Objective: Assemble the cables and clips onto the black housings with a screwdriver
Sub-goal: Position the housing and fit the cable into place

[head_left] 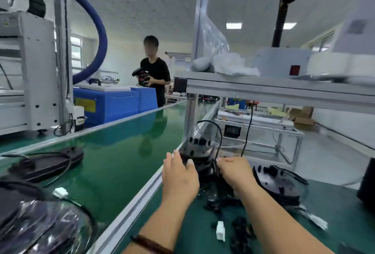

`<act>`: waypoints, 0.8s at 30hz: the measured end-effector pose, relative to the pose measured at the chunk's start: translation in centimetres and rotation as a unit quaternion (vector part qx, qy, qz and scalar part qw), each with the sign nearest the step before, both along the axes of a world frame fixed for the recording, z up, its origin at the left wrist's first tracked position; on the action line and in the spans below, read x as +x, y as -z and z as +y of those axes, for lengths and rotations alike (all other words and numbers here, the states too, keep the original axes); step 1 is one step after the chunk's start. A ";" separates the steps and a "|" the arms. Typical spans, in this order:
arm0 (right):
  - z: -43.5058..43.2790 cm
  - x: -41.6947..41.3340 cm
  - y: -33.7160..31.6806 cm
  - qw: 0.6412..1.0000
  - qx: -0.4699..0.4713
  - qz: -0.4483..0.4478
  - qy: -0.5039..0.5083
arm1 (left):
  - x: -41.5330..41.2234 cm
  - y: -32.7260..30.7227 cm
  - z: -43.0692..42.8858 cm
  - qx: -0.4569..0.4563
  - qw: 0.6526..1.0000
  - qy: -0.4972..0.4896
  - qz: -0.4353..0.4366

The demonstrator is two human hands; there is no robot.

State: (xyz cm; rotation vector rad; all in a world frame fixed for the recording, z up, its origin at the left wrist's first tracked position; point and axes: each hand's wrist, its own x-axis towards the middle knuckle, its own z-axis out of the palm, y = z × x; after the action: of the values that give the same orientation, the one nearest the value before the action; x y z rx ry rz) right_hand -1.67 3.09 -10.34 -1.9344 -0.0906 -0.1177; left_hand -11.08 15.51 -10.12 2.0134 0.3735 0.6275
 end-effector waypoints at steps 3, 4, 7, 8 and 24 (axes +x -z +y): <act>-0.6 1.3 0.6 0.999 -0.008 0.014 -0.030 | 4.6 0.1 1.3 -0.042 0.998 -0.027 0.038; -0.4 1.6 0.7 0.999 -0.009 0.017 -0.039 | 5.9 0.2 1.7 -0.064 0.996 -0.040 0.046; 0.6 2.4 1.3 0.996 0.062 0.047 -0.051 | 8.9 0.2 2.7 -0.131 0.987 -0.047 0.075; 0.9 2.8 1.5 0.994 0.073 0.054 -0.061 | 9.7 0.3 2.9 -0.149 0.985 -0.038 0.084; 1.6 2.7 0.6 0.941 0.303 0.084 -0.121 | 7.1 -1.3 -0.8 -0.299 0.952 0.043 -0.043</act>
State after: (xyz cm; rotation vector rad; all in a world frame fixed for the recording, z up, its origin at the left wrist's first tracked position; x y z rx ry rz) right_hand 1.00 4.69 -10.94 -1.2960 -0.1576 0.1708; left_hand -4.01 14.66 -8.79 1.4099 0.3683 0.4721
